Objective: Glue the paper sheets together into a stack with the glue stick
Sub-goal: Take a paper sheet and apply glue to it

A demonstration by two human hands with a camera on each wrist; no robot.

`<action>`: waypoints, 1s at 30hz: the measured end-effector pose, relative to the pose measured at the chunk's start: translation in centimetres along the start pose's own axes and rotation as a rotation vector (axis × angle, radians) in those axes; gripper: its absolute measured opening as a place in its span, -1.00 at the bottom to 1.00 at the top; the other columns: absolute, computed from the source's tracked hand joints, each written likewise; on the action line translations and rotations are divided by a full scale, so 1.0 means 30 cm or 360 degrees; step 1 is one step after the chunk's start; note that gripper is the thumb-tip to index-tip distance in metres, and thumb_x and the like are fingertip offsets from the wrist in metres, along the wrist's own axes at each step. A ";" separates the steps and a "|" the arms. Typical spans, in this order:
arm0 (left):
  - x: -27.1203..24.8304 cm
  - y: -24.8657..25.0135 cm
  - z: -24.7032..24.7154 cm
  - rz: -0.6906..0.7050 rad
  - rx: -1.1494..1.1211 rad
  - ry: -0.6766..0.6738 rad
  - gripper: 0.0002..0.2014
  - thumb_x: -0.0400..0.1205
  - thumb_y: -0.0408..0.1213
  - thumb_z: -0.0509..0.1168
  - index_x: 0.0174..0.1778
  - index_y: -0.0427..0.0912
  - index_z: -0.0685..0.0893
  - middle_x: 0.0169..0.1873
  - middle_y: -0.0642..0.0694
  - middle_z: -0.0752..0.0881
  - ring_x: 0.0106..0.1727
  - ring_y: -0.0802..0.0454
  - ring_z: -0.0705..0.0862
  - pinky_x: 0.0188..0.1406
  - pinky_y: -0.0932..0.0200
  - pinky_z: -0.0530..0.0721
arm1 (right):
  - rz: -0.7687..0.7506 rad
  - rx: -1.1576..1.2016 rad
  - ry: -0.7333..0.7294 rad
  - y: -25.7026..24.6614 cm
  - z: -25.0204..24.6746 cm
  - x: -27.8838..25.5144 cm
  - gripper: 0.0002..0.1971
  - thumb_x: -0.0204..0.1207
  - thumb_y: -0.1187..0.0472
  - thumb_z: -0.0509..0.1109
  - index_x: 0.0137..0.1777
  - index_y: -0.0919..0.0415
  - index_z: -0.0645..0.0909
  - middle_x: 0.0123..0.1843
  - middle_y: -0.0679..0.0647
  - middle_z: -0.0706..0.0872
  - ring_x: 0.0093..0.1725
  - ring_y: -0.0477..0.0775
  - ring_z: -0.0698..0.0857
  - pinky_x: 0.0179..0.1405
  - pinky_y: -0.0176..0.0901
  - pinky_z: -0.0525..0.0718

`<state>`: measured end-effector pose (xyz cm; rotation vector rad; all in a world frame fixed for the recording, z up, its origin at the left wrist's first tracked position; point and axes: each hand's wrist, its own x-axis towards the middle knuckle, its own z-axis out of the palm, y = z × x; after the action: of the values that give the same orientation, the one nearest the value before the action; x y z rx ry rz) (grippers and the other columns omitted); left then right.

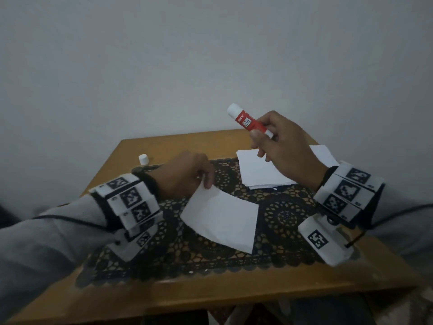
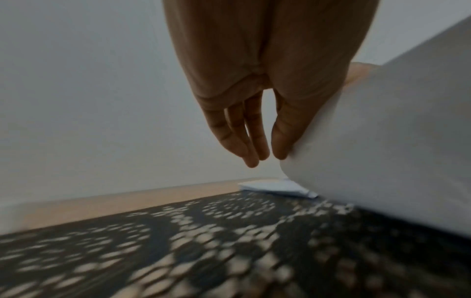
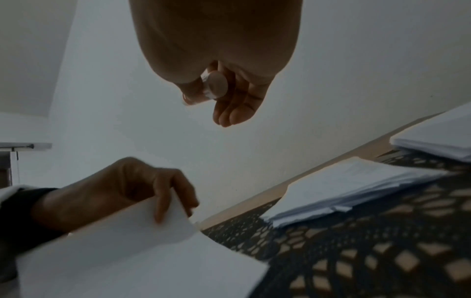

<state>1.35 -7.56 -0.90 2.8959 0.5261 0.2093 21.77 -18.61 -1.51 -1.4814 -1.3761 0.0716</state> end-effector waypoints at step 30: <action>-0.264 0.028 0.113 -0.0038 0.0387 -0.0754 -0.45 0.74 -0.08 -0.05 0.66 -0.08 0.05 0.62 -0.27 0.16 0.61 -0.16 0.21 0.55 -0.10 0.32 | -0.0008 -0.0333 -0.0939 -0.079 0.297 0.035 -0.85 0.59 0.14 0.35 -0.01 0.13 0.74 -0.20 -0.19 0.65 -0.33 -0.28 0.60 -0.47 -0.45 0.45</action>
<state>-5.14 -11.74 -4.83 3.0098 0.5246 -0.5690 14.72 -12.82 -3.14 -1.7081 -1.9019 0.3977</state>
